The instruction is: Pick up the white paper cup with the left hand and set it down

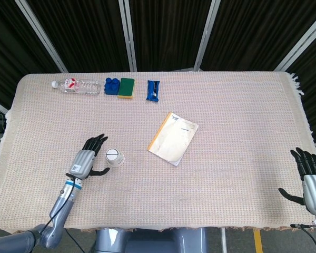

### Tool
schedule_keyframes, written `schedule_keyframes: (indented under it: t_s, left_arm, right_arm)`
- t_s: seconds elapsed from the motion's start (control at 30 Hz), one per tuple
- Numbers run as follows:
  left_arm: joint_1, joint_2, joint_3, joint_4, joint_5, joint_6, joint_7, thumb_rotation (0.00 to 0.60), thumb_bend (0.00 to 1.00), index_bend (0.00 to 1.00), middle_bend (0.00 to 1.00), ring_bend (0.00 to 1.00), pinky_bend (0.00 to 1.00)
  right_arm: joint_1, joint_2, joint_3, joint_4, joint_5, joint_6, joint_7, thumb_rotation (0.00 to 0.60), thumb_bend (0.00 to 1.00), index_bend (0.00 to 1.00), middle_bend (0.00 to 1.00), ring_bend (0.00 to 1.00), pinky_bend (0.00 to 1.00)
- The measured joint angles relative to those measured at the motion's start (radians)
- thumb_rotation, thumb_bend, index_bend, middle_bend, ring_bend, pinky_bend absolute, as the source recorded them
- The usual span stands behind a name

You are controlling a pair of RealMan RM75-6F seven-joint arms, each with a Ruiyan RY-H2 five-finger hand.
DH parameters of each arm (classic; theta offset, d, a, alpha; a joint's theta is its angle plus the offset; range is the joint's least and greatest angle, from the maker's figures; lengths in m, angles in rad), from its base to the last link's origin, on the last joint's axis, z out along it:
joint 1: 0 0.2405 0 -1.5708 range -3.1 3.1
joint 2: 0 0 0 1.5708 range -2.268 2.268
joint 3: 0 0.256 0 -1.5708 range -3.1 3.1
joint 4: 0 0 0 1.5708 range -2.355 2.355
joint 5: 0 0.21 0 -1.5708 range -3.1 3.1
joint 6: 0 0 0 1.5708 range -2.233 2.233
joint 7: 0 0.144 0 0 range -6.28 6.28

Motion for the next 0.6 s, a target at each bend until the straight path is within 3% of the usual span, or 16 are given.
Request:
schedule_keyframes:
  t_s: [0.13, 0.33, 0.47, 0.6]
  left_arm:
    - [0.019, 0.033, 0.005, -0.022, 0.025, 0.053, 0.049, 0.6, 0.12, 0.0, 0.0, 0.0, 0.0]
    - [0.082, 0.109, 0.024, -0.101, 0.061, 0.194, 0.299, 0.6, 0.08, 0.0, 0.0, 0.0, 0.0]
    - [0.157, 0.181, 0.039, -0.199, 0.072, 0.324, 0.491, 0.6, 0.08, 0.0, 0.0, 0.0, 0.0]
    - [0.235, 0.262, 0.056, -0.301, 0.071, 0.408, 0.554, 0.6, 0.08, 0.0, 0.0, 0.0, 0.0]
  right_arm:
    - [0.0, -0.003, 0.003, 0.007, 0.004, 0.001, -0.001, 0.6, 0.0, 0.0, 0.0, 0.0, 0.0]
    - [0.003, -0.007, 0.003, 0.008, 0.001, -0.001, -0.008, 0.6, 0.0, 0.0, 0.0, 0.0, 0.0]
    - [0.004, -0.014, 0.002, 0.012, -0.002, 0.0, -0.026, 0.6, 0.0, 0.0, 0.0, 0.0, 0.0]
    - [0.006, -0.021, 0.002, 0.014, -0.004, 0.001, -0.037, 0.6, 0.0, 0.0, 0.0, 0.0, 0.0]
